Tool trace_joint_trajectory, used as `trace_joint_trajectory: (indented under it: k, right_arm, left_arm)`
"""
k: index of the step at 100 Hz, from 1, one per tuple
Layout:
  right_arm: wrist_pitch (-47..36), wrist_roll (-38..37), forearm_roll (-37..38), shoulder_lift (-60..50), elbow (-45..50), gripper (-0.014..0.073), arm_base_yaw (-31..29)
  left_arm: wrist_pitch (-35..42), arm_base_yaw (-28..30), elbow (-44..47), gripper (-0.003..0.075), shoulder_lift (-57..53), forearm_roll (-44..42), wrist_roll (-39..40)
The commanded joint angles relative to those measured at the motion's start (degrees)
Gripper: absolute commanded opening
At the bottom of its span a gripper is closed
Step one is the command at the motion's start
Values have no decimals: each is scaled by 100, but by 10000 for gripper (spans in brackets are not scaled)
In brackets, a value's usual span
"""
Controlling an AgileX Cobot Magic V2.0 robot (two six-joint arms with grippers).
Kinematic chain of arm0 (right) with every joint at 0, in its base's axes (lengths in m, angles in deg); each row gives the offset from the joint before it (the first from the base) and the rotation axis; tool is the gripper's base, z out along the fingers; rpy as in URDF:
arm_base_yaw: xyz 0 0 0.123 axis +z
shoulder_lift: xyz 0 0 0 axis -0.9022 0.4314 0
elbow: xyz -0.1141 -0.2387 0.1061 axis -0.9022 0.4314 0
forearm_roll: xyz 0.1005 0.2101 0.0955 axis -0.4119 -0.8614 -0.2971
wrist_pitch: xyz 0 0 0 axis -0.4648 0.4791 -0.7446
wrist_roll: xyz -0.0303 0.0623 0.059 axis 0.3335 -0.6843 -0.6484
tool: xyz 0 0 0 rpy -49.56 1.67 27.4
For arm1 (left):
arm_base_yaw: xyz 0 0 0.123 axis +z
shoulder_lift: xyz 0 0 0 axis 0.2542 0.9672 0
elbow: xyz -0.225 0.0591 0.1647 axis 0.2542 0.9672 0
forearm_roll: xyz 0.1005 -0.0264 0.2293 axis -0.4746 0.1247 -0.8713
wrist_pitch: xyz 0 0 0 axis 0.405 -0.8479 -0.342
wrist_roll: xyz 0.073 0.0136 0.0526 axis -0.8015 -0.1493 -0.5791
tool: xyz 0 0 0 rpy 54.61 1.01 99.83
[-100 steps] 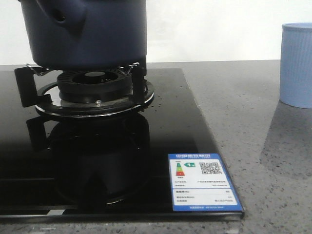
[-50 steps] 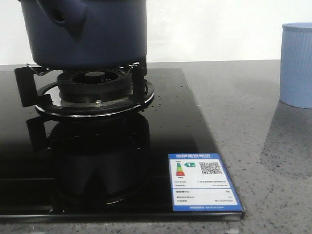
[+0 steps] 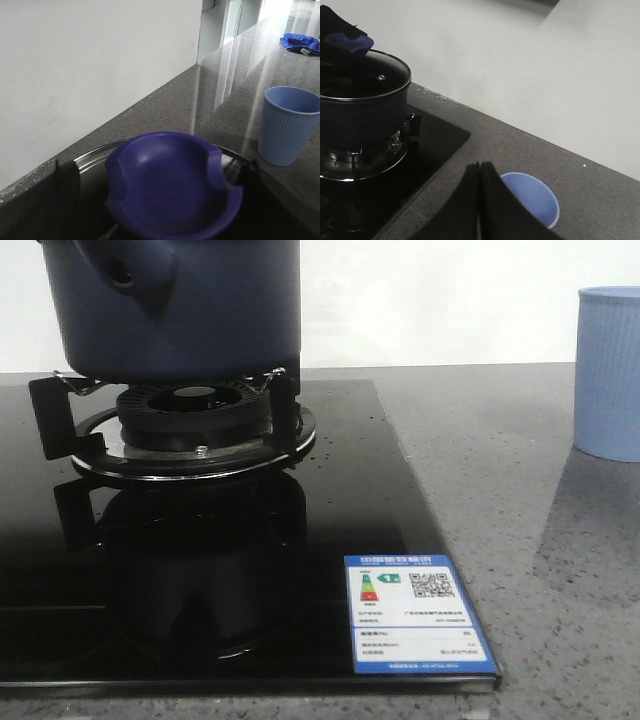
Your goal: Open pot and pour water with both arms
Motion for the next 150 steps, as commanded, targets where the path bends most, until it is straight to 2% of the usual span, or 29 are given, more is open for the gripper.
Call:
trace_joint_trajectory:
  k: [1, 12, 35, 54, 76, 86, 93, 100, 105, 112, 119, 127, 133, 150]
  right_arm:
    - [-410, 54, -125, 81, -155, -69, -29]
    - [-410, 54, -125, 81, -155, -69, -29]
    - [-410, 54, -125, 81, -155, -69, -29]
    - [-425, 54, -149, 81, -155, -69, -29]
    - [-760, 54, -149, 81, -155, -51, -29]
    - [-961, 54, -149, 81, -76, 48, -29]
    - [-1200, 54, -149, 81, 105, 188, -29]
    - [-1445, 54, -149, 81, 380, 381, -29]
    - [-1613, 54, -158, 81, 620, 488, -29]
    - [-1899, 54, -174, 81, 1012, 587, -29]
    - [-2400, 54, -480, 81, 1448, 627, -29]
    - [-3177, 54, -1200, 81, 1920, 627, -29]
    - [-3610, 54, -1436, 81, 2215, 627, -29]
    - [-3340, 54, -1359, 91, 2375, 627, -29]
  left_arm:
    - [-324, -54, -198, 517, -186, 289, -21]
    - [-324, -127, -198, 438, -186, 187, -21]
    - [-273, -164, -198, 372, -186, 189, -21]
    - [-286, -164, -198, 264, -197, 421, -21]
    - [-329, -164, -198, 252, -373, 944, -21]
    - [-329, -164, -202, 252, -565, 1061, -21]
    - [-329, -164, -212, 252, -719, 1089, -21]
    - [-329, -164, -212, 251, -892, 1113, -21]
    - [-329, -164, -212, 251, -1014, 1113, -21]
    - [-331, -164, -212, 251, -1194, 1113, -21]
    - [-367, -164, -212, 251, -1385, 1113, -21]
    - [-495, -164, -212, 251, -1580, 1113, -21]
    - [-520, -164, -212, 251, -1729, 1113, -21]
    - [-520, -164, -212, 251, -1989, 1113, -21]
